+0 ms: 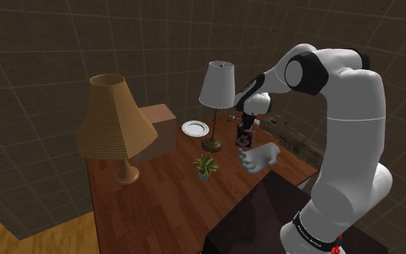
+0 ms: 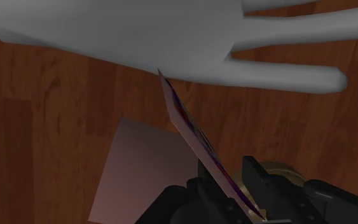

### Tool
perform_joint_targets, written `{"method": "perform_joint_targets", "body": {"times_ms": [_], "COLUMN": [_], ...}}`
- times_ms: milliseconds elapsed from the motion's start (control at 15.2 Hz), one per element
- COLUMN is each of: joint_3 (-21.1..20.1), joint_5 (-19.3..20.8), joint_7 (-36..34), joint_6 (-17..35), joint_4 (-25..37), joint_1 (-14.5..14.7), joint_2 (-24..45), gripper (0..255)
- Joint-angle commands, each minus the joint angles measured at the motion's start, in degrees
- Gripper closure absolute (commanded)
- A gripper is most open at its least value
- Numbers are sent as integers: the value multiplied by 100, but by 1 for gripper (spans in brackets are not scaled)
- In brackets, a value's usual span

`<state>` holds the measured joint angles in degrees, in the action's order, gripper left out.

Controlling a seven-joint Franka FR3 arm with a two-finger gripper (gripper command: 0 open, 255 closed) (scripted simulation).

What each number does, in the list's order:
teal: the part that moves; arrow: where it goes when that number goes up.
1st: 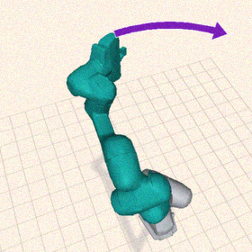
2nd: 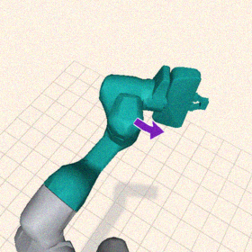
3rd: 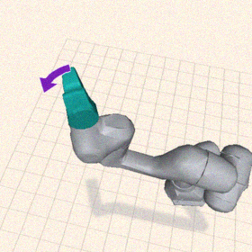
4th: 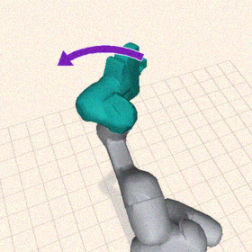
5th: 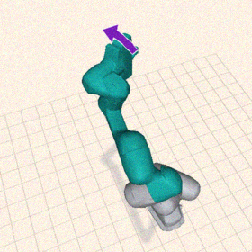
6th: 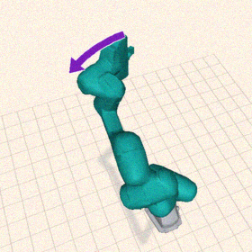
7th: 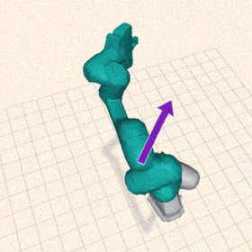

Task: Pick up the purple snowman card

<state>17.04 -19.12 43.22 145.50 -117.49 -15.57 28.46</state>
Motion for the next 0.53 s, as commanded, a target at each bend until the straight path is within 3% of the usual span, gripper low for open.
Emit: {"method": "perform_joint_targets", "body": {"times_ms": [0, 462], "joint_3": [54, 177], "joint_5": [73, 254], "joint_7": [-44, -178], "joint_6": [-103, -389], "joint_4": [-35, -44], "joint_1": [42, 131], "joint_2": [-153, -463], "gripper": [255, 255]}}
